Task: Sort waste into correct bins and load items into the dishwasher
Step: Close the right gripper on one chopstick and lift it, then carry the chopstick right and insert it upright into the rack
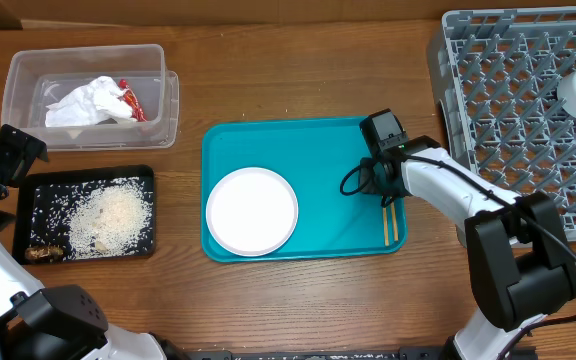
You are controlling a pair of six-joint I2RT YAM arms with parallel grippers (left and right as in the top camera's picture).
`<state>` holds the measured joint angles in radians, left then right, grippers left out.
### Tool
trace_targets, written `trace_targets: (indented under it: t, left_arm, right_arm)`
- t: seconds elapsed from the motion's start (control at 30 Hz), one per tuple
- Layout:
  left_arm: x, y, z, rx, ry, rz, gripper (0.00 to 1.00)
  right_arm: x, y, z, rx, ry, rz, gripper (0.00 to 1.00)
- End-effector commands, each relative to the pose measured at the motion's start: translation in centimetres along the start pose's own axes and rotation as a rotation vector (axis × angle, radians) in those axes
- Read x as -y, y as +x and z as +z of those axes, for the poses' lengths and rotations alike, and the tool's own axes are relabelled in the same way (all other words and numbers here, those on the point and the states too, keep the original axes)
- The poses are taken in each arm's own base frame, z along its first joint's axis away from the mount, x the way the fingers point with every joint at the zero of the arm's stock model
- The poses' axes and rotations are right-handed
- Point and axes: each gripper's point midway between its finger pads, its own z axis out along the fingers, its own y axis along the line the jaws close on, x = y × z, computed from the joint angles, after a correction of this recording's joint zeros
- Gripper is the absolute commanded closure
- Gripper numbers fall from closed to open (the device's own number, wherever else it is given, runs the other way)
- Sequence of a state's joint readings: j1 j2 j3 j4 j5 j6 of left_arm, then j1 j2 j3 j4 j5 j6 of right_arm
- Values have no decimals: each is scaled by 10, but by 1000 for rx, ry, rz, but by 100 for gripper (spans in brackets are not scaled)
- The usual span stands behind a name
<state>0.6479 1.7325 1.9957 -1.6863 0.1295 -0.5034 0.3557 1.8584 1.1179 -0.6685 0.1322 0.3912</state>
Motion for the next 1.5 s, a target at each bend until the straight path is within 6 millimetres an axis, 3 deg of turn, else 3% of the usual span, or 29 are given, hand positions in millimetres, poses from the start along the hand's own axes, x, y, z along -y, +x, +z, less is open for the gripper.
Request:
trace_targets:
  t: [0.0, 0.2, 0.33, 0.57, 0.7, 0.9, 1.03, 1.13, 1.33, 1.47]
  left_arm:
    - [0, 1, 0, 0, -6, -11, 0]
    - [0, 1, 0, 0, -6, -10, 0]
    - [0, 2, 1, 0, -6, -10, 0]
    - [0, 2, 0, 0, -7, -11, 0]
    - [0, 2, 0, 0, -7, -11, 0]
    - [1, 1, 0, 4, -4, -10, 0]
    - [1, 1, 0, 4, -4, -10, 0]
    - [1, 1, 0, 4, -4, -10, 0]
    - [1, 1, 0, 4, -4, -10, 0]
    - [1, 1, 0, 4, -4, -10, 0]
  right_arm:
    - [1, 2, 2, -1, 6, -8, 63]
    - [2, 5, 4, -10, 6, -8, 67]
    - [4, 12, 6, -25, 14, -6, 96]
    - [0, 20, 0, -79, -5, -5, 96]
    - [-2, -2, -24, -69, -5, -2, 96]
    - [2, -65, -88, 34, -37, -27, 96]
    - [30, -113, -133, 134, -45, 31, 96]
    - [66, -144, -157, 218, -30, 42, 96]
    - [136, -169, -162, 288, 26, 62, 96]
    - [158, -179, -163, 321, 1, 35, 96]
